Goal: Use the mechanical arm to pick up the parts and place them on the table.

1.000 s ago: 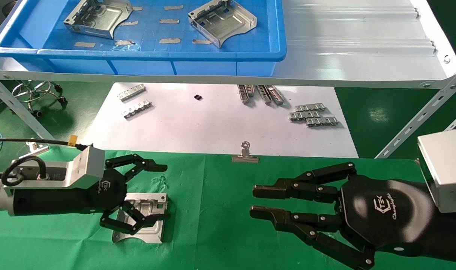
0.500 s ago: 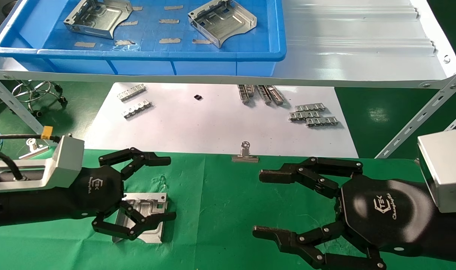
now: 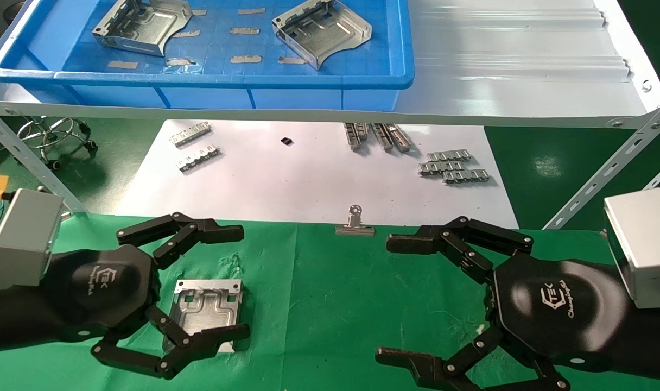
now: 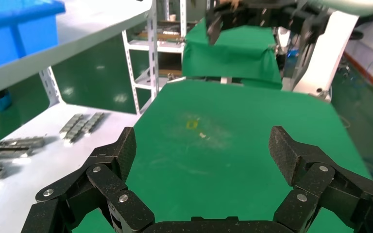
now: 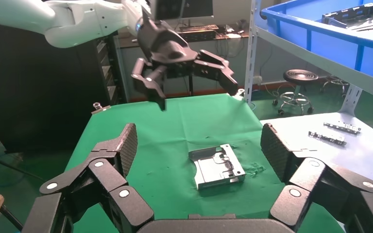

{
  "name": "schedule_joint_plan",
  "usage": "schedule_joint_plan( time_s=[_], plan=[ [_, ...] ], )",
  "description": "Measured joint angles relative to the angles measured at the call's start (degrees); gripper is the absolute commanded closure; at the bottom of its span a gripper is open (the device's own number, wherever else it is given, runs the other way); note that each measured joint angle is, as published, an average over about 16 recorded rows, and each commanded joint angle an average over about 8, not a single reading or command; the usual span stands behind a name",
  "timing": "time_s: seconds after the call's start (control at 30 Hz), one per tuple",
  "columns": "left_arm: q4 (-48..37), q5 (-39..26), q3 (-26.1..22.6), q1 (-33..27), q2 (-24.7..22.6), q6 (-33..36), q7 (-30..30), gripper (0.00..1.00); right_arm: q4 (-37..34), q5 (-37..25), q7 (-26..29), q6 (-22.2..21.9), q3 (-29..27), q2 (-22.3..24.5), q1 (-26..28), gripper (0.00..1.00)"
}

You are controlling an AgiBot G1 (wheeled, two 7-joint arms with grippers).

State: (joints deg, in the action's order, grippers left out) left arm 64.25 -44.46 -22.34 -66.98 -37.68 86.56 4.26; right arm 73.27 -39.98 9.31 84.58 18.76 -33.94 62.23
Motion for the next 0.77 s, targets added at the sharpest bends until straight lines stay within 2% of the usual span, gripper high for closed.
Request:
schedule_joint_plan(
  time_s=[0.37,0.77],
  plan=[
    [9.6,2.74,6.5,5.56,2.73,-0.86,6.31,0.0,-0.01,0.01,-0.01,-0.02,0.01,0.01,0.0,0.0],
    [11.01,3.24,7.48,6.42,3.17,-1.05,7.09,0.0,-0.02,0.03,-0.01,-0.03,0.01,0.02,-0.01,0.0]
  ],
)
